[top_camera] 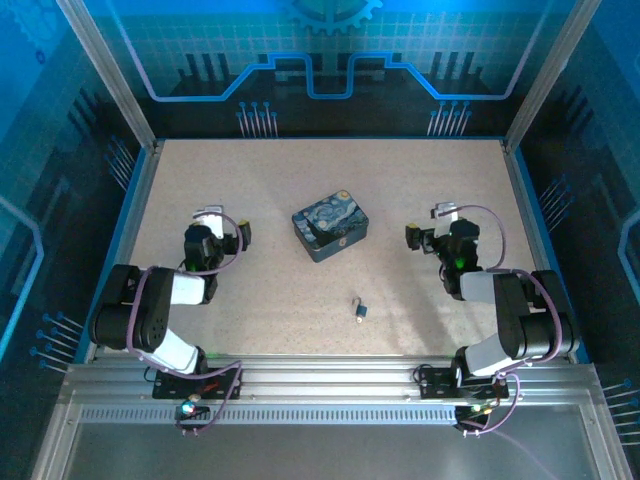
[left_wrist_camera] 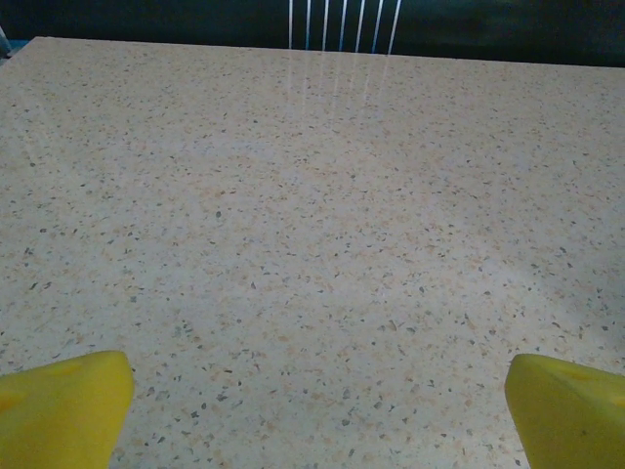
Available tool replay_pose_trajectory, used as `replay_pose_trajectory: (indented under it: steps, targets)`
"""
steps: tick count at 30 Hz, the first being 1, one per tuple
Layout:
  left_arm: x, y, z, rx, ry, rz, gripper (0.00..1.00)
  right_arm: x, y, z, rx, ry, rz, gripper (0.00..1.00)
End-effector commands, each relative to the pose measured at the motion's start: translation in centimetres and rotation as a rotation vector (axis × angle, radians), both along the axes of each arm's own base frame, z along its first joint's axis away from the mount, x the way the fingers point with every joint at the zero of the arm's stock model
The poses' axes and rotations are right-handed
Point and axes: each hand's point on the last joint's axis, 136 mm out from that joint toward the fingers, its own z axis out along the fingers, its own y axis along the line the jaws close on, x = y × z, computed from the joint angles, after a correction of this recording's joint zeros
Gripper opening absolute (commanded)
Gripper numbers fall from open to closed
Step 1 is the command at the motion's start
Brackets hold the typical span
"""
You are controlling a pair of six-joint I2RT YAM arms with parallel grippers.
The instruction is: Unlock the padlock with the key
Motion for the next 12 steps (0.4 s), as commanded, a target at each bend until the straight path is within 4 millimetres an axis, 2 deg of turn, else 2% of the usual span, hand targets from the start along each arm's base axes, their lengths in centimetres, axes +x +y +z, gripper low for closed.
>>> replay_pose_trajectory:
  steps: [1,12]
  targets:
    - [0.43,-0.07,0.53,-0.014,-0.015,-0.011,0.99,0.49,0.34,0.35,-0.019,-0.011,0.006,1.00]
    - [0.42,-0.07,0.52,-0.014,-0.015,-0.011,0.99,0.53,0.25,0.37,-0.019,-0.010,0.004,1.00]
